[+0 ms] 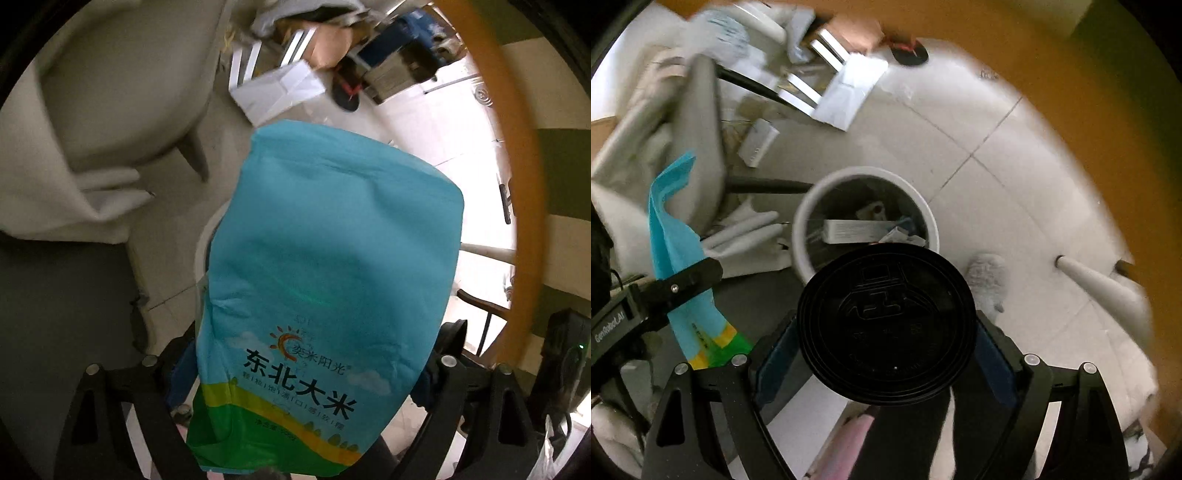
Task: Collect trash
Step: 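Open both tools over the bin, dropping the rice bag and lid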
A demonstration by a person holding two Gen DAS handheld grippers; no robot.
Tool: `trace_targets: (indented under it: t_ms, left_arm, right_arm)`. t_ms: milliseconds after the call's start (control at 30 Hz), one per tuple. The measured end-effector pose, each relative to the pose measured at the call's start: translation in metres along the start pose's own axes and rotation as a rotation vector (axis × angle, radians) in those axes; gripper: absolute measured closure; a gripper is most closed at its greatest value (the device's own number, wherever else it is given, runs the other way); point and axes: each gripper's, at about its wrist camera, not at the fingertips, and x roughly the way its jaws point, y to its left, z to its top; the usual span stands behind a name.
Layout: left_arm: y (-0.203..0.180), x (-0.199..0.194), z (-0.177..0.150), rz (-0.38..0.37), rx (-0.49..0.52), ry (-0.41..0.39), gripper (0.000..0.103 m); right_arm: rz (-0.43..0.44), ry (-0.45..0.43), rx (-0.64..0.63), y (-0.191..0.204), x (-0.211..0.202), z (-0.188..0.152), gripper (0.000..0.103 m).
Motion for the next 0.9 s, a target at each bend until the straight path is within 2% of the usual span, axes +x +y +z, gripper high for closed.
trace_targets:
  t_ms: [133, 233, 300, 333, 467, 533, 667, 767, 900]
  left_arm:
    - [0.023, 0.053, 0.011, 0.018, -0.023, 0.052, 0.006]
    - [0.034, 0.068, 0.009, 0.021, -0.030, 0.054, 0.006]
    - [0.038, 0.071, 0.006, 0.041, -0.029, 0.049, 0.006]
    - [0.039, 0.071, 0.004, 0.048, -0.027, 0.048, 0.005]
    - [0.038, 0.065, -0.001, 0.056, -0.026, 0.053, 0.005]
    - [0.038, 0.063, -0.001, 0.027, -0.039, 0.063, 0.004]
    - [0.039, 0.059, 0.002, 0.001, -0.060, 0.065, 0.004]
    - [0.035, 0.051, 0.004, 0.027, -0.039, 0.043, 0.004]
    - [0.027, 0.040, -0.002, 0.138, 0.002, -0.002, 0.004]
  right_arm:
    - [0.023, 0.026, 0.013, -0.011, 0.051, 0.015, 0.012]
    - [0.067, 0.040, -0.001, -0.011, 0.076, 0.023, 0.009]
    - [0.080, 0.033, -0.015, -0.008, 0.084, 0.028, 0.000]
    - [0.081, 0.025, -0.029, -0.007, 0.087, 0.029, 0.000]
    - [0.053, 0.018, -0.062, -0.002, 0.091, 0.031, 0.000]
    - [0.047, 0.017, -0.062, -0.002, 0.090, 0.032, 0.000]
    - [-0.030, 0.002, -0.073, -0.004, 0.085, 0.029, 0.000]
    - [-0.067, -0.006, -0.076, -0.007, 0.079, 0.028, 0.000]
    - [-0.134, -0.032, -0.108, -0.004, 0.069, 0.025, 0.000]
